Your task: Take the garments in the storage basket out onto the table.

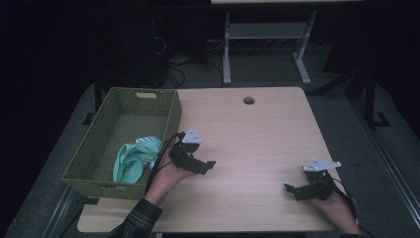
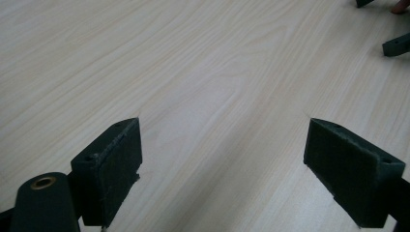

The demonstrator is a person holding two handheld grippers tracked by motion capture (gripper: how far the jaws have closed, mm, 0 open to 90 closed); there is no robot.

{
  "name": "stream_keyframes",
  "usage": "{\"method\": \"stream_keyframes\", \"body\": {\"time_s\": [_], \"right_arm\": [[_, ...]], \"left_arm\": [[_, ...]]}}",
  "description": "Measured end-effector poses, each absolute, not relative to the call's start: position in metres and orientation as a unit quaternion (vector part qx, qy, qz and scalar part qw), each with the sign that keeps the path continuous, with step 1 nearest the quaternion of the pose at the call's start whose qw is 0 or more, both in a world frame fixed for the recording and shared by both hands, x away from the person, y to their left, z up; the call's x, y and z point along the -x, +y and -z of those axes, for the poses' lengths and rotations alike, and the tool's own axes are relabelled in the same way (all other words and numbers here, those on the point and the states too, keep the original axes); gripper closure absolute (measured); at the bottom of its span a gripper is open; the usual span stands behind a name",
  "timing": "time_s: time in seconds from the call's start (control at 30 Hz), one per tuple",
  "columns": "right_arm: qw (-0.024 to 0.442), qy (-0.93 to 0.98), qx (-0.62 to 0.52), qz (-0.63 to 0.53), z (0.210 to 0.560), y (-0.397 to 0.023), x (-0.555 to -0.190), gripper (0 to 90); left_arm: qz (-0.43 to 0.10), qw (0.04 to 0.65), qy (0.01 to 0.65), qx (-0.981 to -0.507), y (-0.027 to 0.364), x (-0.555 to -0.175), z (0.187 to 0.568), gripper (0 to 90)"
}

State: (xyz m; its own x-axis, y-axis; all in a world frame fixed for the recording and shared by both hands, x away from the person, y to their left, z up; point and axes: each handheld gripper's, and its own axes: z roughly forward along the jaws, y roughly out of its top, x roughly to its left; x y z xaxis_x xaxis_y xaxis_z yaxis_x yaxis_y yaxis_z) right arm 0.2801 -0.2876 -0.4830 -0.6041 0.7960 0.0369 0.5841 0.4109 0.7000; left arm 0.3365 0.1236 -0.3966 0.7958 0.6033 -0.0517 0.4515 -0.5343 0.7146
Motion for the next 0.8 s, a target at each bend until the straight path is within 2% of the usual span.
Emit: {"method": "stream_keyframes", "body": {"time_s": [0.23,0.8], "right_arm": [[0.153,0.826,-0.418,-0.346,0.483,-0.288,-0.28,1.2],[0.155,0.826,-0.415,-0.347,0.483,-0.288,-0.28,1.2]], "left_arm": [[-0.098,0.383,0.286,-0.873,0.125,-0.34,0.384,12.8],[-0.104,0.401,0.292,-0.862,0.145,-0.348,0.36,13.2]]}}
